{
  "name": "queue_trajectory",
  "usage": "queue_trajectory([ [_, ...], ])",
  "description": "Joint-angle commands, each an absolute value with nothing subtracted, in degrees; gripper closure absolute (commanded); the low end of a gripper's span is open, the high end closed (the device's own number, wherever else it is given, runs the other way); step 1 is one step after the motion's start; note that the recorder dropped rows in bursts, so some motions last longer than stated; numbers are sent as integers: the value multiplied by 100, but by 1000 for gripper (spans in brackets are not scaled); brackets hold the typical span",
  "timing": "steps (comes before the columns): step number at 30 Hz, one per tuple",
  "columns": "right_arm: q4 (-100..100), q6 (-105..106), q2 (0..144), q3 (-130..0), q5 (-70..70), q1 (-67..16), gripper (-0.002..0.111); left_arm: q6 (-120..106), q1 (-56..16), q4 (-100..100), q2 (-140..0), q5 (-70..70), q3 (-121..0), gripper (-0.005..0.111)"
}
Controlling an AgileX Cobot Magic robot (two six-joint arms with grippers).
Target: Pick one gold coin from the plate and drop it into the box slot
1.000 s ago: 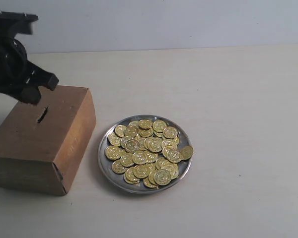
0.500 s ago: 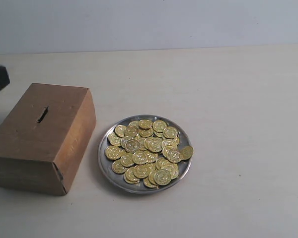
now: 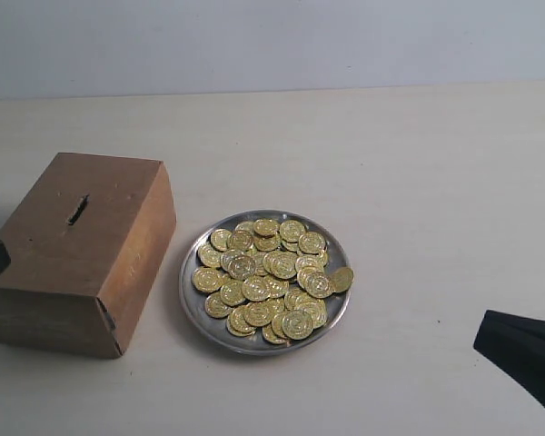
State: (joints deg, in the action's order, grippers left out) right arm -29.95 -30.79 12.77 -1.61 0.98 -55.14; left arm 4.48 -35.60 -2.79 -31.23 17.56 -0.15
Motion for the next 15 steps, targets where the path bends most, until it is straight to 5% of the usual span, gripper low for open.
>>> queue_trajectory([
  [1,-2688,-3310,1249,0,192,-5517,108,465,-3595,111,-3061,1904,0,106],
  [15,-2548,-3535,1249,0,425,-5517,108,346,-3595,157,-3061,1281,0,106],
])
